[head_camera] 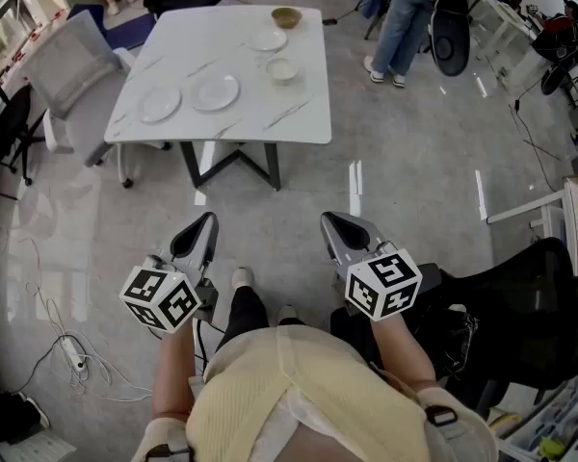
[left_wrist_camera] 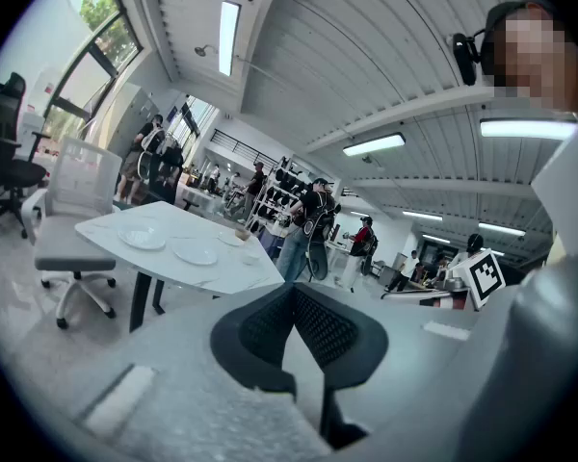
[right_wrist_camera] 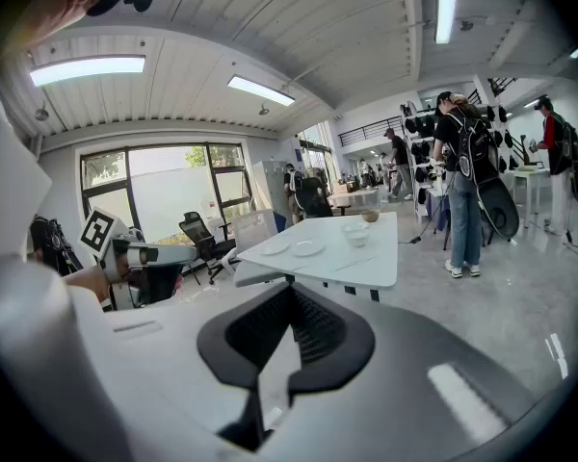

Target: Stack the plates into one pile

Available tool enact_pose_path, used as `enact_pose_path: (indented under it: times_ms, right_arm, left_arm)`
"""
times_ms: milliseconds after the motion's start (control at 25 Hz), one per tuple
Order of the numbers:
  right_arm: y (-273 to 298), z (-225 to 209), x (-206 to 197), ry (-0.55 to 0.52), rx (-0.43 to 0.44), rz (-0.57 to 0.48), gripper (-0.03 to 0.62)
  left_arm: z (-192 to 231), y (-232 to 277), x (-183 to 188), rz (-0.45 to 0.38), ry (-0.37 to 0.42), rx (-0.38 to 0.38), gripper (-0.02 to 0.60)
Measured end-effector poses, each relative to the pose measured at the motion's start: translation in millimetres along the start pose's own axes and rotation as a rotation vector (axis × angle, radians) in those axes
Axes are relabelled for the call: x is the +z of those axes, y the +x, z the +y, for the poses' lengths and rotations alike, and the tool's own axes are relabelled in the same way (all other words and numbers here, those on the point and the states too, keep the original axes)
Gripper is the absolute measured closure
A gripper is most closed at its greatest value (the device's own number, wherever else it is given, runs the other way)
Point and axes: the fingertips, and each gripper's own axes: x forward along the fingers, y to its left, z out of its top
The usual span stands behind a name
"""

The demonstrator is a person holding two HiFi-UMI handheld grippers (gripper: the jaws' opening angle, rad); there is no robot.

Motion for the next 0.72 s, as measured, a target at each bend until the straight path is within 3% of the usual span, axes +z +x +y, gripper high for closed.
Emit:
enact_pose_path:
  times_ms: [200,400,720]
  right_arm:
    - [4.4,-2.6,-5.4,0.024,-0.019,0.017,0.592]
    - [16.9,-5.6,1.8,0.054,-0.023,0.012,0.591]
    - [48.2,-0.2,18.5,0.076,-0.008,-0.008,0.591]
  left_arm:
    - [14.8,-1.3,-6.9,0.043,0.074,0.084,0.586]
    - [21.8,1.5,7.8,-0.02,0.13,0.081,0.589]
    - [52.5,14.9,22.9,-0.017,0.097,0.051,0.589]
